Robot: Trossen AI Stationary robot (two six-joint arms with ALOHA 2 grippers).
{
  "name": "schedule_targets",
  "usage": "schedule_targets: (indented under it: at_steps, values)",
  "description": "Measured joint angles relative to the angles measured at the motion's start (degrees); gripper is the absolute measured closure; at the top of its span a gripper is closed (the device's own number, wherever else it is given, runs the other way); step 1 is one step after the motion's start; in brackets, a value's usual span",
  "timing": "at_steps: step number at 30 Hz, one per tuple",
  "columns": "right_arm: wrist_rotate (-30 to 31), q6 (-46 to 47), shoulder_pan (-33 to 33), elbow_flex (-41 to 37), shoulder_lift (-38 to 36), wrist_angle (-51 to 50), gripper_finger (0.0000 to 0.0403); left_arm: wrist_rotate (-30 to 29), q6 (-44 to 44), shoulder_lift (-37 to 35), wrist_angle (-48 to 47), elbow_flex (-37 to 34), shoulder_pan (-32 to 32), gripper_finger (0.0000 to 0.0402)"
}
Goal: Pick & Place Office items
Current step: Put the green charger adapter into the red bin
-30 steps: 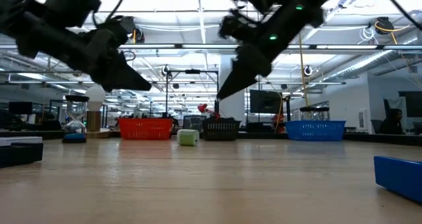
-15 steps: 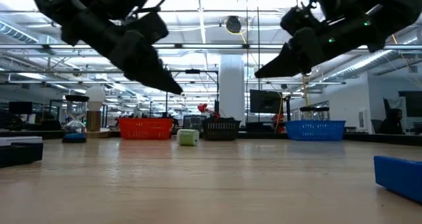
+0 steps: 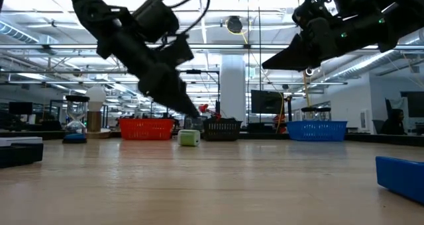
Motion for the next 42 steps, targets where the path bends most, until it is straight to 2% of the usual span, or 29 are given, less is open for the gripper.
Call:
schedule_targets:
  at_steps: [11, 15, 21, 24, 27, 30, 33, 36, 39, 42]
  values:
    - [-0.02, 0.0, 0.0, 0.02, 0.0, -0.08, 0.0399, -2.42, 2.52, 6.94, 3.0, -0.14, 0.32, 0.0112]
    - [-0.02, 0.01, 0.0, 0.02, 0.01, 0.01, 0.0399, -2.42, 0.88, 6.94, 2.25, -0.14, 0.32, 0.0157]
    - [-0.02, 0.02, 0.0, 0.02, 0.02, -0.04, 0.0399, -2.68, 0.48, 6.89, -1.07, -0.1, 0.32, 0.0256]
    - [-0.02, 0.02, 0.0, 0.04, 0.02, 0.06, 0.0399, -5.9, -0.08, 5.84, -3.12, -0.12, 0.34, 0.0264]
    - [-0.02, -0.02, 0.0, 0.04, 0.02, -0.05, 0.0399, -9.95, -2.01, 1.79, -6.9, -0.25, 1.0, 0.0264]
    - [-0.02, 0.02, 0.0, 0.04, 0.02, -0.1, 0.0399, -13.49, -6.23, -5.27, -12.5, -0.14, 2.99, 0.0264]
    - [-0.02, 0.0, 0.0, 0.07, 0.04, -0.3, 0.0399, -16.65, -12.99, -12.87, -19.25, -0.15, 5.99, 0.0264]
    - [-0.02, 0.01, 0.0, 0.07, 0.04, -0.28, 0.0399, -23.77, -21.58, -19.54, -23.98, -0.14, 9.43, 0.0258]
    - [-0.02, 0.03, 0.0, 0.07, 0.04, 0.05, 0.0399, -29.11, -26.88, -23.07, -27.35, -0.17, 13.52, 0.0254]
    - [-0.02, 0.03, 0.02, 0.07, 0.04, 0.09, 0.0399, -28.84, -28.57, -23.02, -27.78, -0.15, 18.09, 0.0257]
